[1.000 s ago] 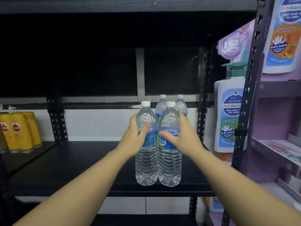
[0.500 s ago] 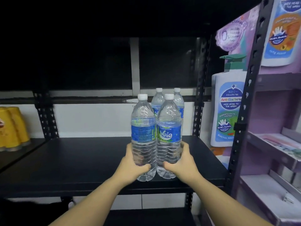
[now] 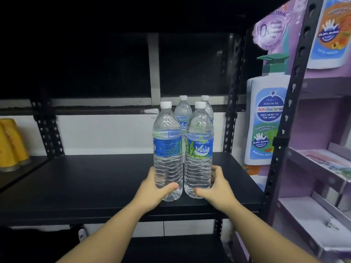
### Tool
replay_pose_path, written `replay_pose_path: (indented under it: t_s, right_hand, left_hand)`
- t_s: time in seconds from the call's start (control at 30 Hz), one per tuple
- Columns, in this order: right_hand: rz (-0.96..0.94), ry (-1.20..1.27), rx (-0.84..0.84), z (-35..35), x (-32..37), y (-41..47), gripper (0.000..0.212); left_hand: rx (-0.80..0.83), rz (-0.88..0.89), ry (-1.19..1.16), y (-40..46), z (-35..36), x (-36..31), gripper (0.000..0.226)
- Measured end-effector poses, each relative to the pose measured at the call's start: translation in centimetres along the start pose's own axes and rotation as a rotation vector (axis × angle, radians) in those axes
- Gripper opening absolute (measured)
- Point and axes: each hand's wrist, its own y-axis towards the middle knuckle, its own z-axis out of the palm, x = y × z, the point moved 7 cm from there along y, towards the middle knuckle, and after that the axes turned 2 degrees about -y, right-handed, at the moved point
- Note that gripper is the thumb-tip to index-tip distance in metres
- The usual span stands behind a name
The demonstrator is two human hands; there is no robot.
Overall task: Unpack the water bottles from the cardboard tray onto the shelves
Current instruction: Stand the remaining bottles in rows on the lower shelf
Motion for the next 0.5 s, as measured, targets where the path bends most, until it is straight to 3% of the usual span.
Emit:
replay_pose_path:
  t_s: [0.33, 0.5]
  right_hand:
    - [0.002, -0.038, 0.005, 0.1, 0.5, -0.3, 0.086]
    - [0.022, -0.041, -0.004, 0.1, 0.3, -0.4, 0.084]
  left_hand:
    - [0.019, -0.055, -0.149, -0.1, -0.4, 1.0, 0.060]
    - [-0.023, -0.099, -0.204, -0.2, -0.9, 1.4, 0.070]
